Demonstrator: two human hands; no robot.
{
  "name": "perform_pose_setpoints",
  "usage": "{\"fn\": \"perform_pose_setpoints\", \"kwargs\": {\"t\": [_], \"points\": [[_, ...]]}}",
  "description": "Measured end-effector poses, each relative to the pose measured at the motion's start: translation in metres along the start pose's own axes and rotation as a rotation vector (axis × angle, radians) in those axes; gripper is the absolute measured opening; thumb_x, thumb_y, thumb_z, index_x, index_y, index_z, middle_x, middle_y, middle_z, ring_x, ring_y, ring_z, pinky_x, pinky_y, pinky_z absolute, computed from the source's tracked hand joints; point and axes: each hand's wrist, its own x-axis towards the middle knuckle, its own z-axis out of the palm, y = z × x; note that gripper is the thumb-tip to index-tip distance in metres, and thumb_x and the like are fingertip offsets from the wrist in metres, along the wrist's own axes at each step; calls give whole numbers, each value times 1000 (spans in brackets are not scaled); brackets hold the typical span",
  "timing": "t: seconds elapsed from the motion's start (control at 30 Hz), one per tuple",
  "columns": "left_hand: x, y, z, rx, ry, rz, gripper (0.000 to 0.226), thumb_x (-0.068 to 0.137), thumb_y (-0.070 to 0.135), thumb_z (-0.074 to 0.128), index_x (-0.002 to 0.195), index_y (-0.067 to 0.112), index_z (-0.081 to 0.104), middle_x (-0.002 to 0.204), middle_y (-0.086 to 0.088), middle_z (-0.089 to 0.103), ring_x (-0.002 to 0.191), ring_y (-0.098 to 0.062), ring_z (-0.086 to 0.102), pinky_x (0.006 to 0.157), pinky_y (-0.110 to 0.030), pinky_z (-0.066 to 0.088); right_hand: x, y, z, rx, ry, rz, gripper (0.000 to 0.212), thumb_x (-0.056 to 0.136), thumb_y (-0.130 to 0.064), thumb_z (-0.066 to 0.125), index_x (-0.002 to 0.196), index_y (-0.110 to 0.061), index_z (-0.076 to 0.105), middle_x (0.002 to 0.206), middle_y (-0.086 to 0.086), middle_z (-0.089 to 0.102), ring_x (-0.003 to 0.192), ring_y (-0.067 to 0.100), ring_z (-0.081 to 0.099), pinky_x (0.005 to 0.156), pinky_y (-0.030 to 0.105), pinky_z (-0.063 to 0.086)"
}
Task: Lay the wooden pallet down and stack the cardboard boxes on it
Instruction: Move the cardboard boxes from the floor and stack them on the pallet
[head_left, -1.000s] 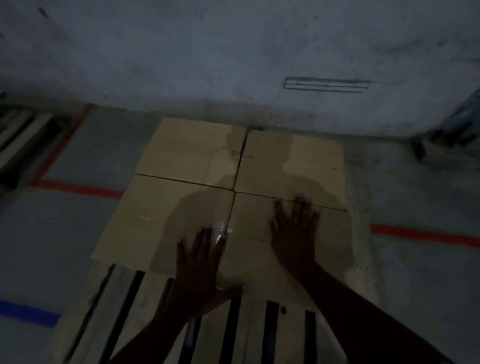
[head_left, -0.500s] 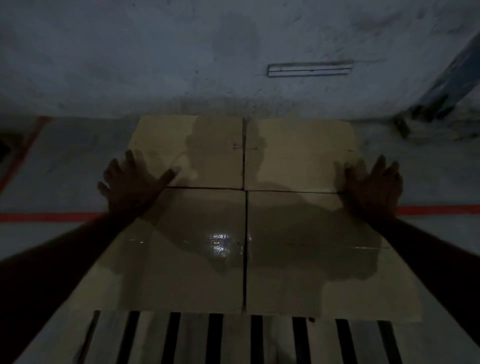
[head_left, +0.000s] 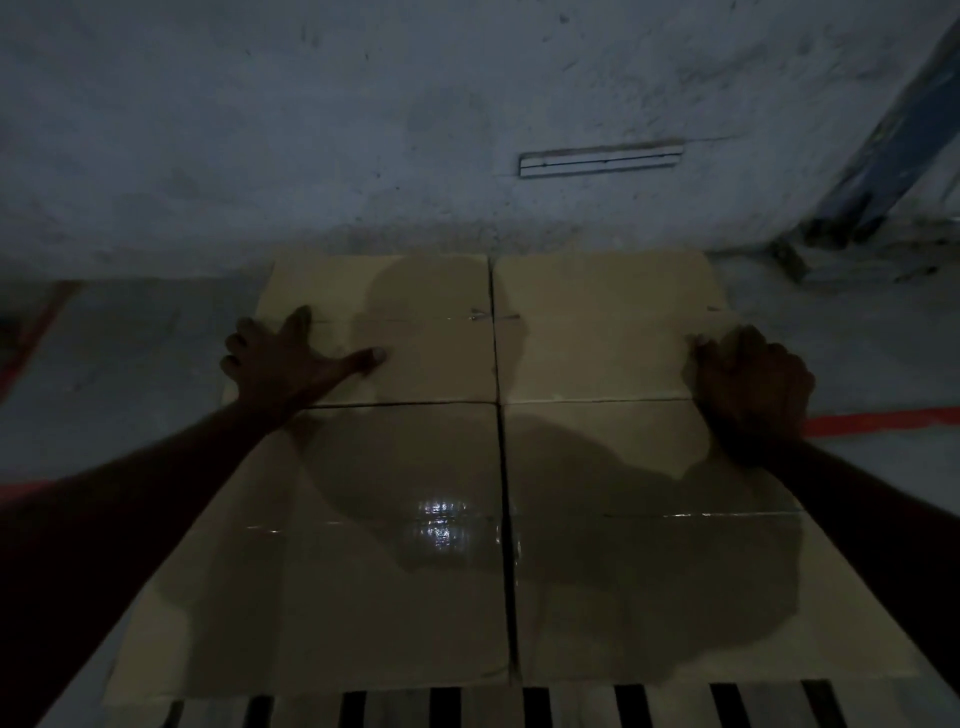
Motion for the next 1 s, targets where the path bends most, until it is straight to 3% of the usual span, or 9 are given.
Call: {"fn": "perform_pose_setpoints", "kwargs": {"t": [0.13,0.27,0.4,0.53,0.67,0.73,0.8,0.87,1.0], "points": [[-5,1,6,-9,-34,49,133,44,112,34,153,38,28,156,-31,18,140,-54,23,113,-68,21,-5,-4,8,-64,43,35,82,92,-63,29,128,7,52,111,36,61,103,50,57,93,52,41],[-9,-1,4,9,-77,49,133,46,112,29,157,41,20,162,-29,10,148,-49,13,116,-66,15,-3,-4,-1,-31,-98,46,81,98,-62,32,145,4,40,130,34,54,115,50,52,101,53,37],[-15,-7,-3,52,-174,57,126,52,110,27,156,41,15,164,-23,7,150,-46,13,109,-76,20,-4,5,-19,45,-269,2,79,97,-59,40,150,0,33,139,31,45,122,50,47,103,54,39],[-46,-19,8,24,9,-51,125,58,107,21,156,28,23,158,-31,21,142,-50,28,112,-68,22,-16,5,-20,58,-187,-121,73,99,-49,49,145,7,38,131,36,48,111,53,51,95,55,43],[-56,-18,13,92,112,-45,114,68,102,24,151,24,33,146,-29,37,134,-49,38,109,-77,16,-14,10,-10,-143,-211,-266,74,103,-55,16,137,3,49,132,34,48,107,50,49,88,53,45],[-52,-20,16,94,123,-62,113,68,102,25,150,24,34,144,-27,38,132,-48,40,107,-77,21,-16,12,-5,-196,-204,-366,62,105,-46,23,129,3,53,129,40,50,101,54,51,82,56,46],[-50,-21,17,84,126,-65,112,68,102,26,149,24,34,142,-26,39,128,-48,41,103,-73,29,-16,18,-2,-179,-71,-425,44,105,-34,38,126,3,48,119,46,52,90,57,55,74,58,48],[-49,-22,17,69,128,-68,111,69,101,28,148,24,34,141,-27,39,126,-49,41,101,-70,32,-13,25,3,-154,32,-558,42,105,-32,34,135,-4,43,120,47,50,90,58,54,73,58,46],[-50,-24,20,77,185,-72,106,72,97,31,144,20,37,132,-30,42,117,-50,45,97,-66,36,-10,29,0,-166,50,-701,46,102,-35,29,142,-13,37,123,49,48,92,58,53,73,58,43]]}}
